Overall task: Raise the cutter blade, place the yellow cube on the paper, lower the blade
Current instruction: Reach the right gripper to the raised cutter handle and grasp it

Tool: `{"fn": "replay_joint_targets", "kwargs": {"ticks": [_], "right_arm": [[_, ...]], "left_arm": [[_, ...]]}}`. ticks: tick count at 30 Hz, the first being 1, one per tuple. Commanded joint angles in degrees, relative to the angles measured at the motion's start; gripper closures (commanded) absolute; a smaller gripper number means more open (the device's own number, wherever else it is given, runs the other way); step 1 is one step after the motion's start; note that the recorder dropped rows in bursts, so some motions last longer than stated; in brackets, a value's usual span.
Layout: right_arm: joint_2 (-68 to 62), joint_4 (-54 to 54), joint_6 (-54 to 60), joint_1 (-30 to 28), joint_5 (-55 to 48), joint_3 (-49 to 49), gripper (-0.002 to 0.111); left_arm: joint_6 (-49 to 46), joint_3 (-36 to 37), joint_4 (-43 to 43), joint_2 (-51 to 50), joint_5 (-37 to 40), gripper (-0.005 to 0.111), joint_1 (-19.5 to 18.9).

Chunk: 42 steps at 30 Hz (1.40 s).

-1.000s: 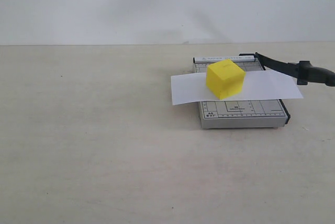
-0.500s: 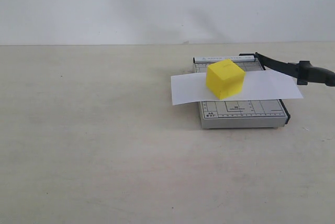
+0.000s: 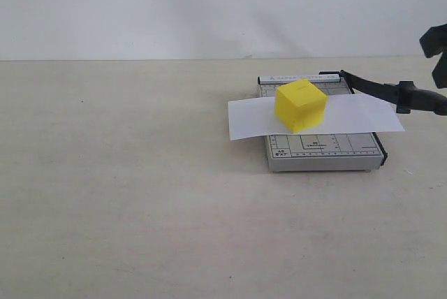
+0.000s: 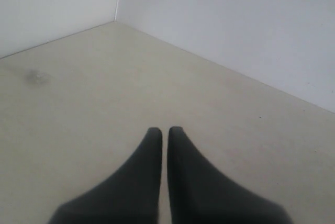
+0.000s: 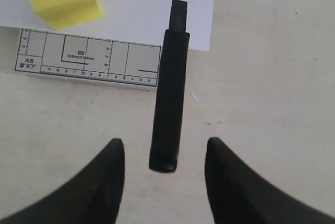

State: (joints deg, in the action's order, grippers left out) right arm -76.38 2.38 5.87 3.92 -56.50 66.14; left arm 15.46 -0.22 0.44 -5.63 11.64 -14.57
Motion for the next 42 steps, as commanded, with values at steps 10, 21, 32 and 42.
{"fn": "replay_joint_targets", "kwargs": {"ticks": [10, 21, 32, 42], "right_arm": [[-4.9, 1.1, -0.6, 0.1, 3.7, 0.5, 0.088], [-7.6, 1.0, 0.4, 0.1, 4.6, 0.5, 0.108], [-9.6, 1.7, 0.3, 0.1, 4.0, -0.3, 0.108], [-9.5, 1.0, 1.2, 0.1, 8.0, -0.3, 0.064]], "left_arm": [[0.0, 0.2, -0.4, 0.3, -0.7, 0.102, -0.1], [0.0, 0.2, -0.4, 0.3, -0.7, 0.102, -0.1], [0.0, 0.2, -0.4, 0.3, -0.9, 0.102, -0.1], [0.0, 0.2, -0.4, 0.3, -0.9, 0.102, -0.1]]}}
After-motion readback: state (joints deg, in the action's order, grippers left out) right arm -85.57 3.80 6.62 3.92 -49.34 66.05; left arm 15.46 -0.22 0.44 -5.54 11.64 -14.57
